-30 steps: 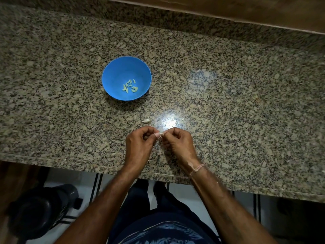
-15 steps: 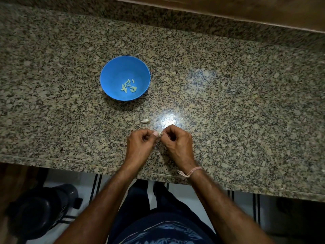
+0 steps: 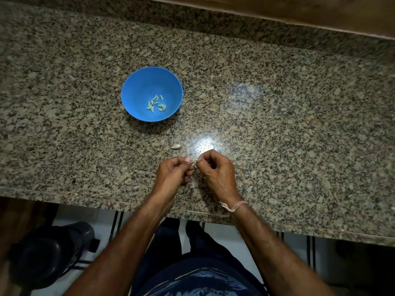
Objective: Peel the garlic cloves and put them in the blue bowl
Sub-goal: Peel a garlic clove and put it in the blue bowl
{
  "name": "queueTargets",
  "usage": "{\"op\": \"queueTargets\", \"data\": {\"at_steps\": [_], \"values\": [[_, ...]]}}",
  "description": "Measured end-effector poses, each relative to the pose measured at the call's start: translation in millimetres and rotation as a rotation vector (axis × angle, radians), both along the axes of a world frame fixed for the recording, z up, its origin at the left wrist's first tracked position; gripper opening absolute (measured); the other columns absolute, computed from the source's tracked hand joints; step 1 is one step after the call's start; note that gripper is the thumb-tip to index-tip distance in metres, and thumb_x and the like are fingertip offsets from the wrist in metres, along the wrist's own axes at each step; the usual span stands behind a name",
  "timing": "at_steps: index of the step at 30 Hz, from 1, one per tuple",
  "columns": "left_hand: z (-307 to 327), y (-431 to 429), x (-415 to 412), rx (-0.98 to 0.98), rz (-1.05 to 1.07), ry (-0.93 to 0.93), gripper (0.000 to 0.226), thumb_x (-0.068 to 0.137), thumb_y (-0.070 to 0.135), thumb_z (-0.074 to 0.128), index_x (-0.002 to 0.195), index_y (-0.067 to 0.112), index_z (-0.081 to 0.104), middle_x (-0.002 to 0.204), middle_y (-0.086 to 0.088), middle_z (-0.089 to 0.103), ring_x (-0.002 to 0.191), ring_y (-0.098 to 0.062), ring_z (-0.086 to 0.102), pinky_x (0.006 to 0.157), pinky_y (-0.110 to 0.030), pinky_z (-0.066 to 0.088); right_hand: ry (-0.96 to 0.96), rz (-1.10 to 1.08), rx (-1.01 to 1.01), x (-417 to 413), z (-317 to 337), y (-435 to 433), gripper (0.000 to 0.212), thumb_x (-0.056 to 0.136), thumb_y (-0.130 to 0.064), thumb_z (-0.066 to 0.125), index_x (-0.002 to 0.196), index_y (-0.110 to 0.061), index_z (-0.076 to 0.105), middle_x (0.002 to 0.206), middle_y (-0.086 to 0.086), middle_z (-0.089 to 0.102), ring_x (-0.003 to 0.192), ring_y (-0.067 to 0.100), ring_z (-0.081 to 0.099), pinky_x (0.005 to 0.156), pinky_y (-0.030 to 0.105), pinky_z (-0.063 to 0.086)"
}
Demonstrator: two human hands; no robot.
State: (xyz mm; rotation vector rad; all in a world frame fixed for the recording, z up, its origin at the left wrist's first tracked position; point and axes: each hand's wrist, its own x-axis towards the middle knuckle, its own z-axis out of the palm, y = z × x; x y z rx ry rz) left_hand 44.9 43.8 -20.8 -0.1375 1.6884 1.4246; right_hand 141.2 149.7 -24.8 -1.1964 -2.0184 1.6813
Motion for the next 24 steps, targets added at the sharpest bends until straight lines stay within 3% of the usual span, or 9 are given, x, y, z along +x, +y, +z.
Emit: {"op": "queueTargets", "data": {"at_steps": [5, 7, 11, 16, 21, 24], "values": [[-5.6, 1.1, 1.1, -0.046, 0.016, 0.014, 0.016, 0.105, 0.019, 0.058, 0.105, 0.008, 0.069, 0.083, -0.002, 0.067, 0.071, -0.009, 0.058, 0.060, -0.021, 0.047, -0.076, 0.064, 0.196, 3.0, -3.0, -0.1, 0.011, 0.096, -0.014, 0.069, 0.085, -0.012, 0.069, 0.076, 0.000, 0.068, 0.067, 0.015, 0.063, 0.063, 0.024, 0.055], [-6.0, 0.2, 1.2, -0.112, -0.019, 0.110, 0.018, 0.105, 0.023, 0.058, 0.104, 0.010, 0.069, 0.085, -0.003, 0.068, 0.072, -0.011, 0.059, 0.061, -0.023, 0.047, -0.111, 0.117, 0.303, 5.2, -5.1, 0.4, 0.011, 0.097, -0.014, 0.070, 0.086, -0.013, 0.070, 0.077, -0.003, 0.068, 0.069, 0.012, 0.065, 0.066, 0.026, 0.058], [-2.6, -1.3, 1.7, -0.321, -0.219, 0.481, 0.024, 0.106, 0.031, 0.057, 0.095, 0.014, 0.068, 0.083, -0.003, 0.068, 0.068, -0.012, 0.056, 0.059, -0.024, 0.042, -0.159, 0.173, 0.437, 7.4, -7.3, 1.6, 0.010, 0.098, -0.019, 0.070, 0.091, -0.014, 0.074, 0.082, -0.004, 0.070, 0.074, 0.010, 0.065, 0.071, 0.028, 0.059], [1.2, -0.3, 1.9, -0.329, -0.228, 0.536, 0.025, 0.105, 0.035, 0.059, 0.093, 0.016, 0.069, 0.084, 0.001, 0.068, 0.072, -0.009, 0.060, 0.058, -0.020, 0.039, -0.182, 0.184, 0.614, 6.3, -6.8, 1.5, 0.014, 0.098, -0.017, 0.069, 0.110, -0.017, 0.076, 0.093, -0.001, 0.074, 0.082, 0.014, 0.063, 0.072, 0.028, 0.049], [5.1, 0.0, 4.9, -0.308, -0.195, 0.534, 0.026, 0.103, 0.035, 0.061, 0.086, 0.017, 0.069, 0.074, 0.002, 0.065, 0.062, -0.007, 0.055, 0.052, -0.013, 0.038, -0.214, 0.145, 0.573, 6.1, -4.8, 0.0, 0.007, 0.096, -0.027, 0.073, 0.098, -0.021, 0.077, 0.088, -0.007, 0.074, 0.079, 0.008, 0.062, 0.081, 0.030, 0.051], [6.3, 0.6, 6.2, -0.303, -0.175, 0.556, 0.026, 0.103, 0.034, 0.062, 0.085, 0.017, 0.070, 0.074, 0.003, 0.066, 0.064, -0.008, 0.058, 0.055, -0.019, 0.040, -0.081, 0.054, 0.130, 4.1, 0.3, -0.1, 0.011, 0.095, -0.025, 0.075, 0.101, -0.016, 0.077, 0.093, -0.006, 0.076, 0.085, 0.007, 0.070, 0.080, 0.023, 0.058]]}}
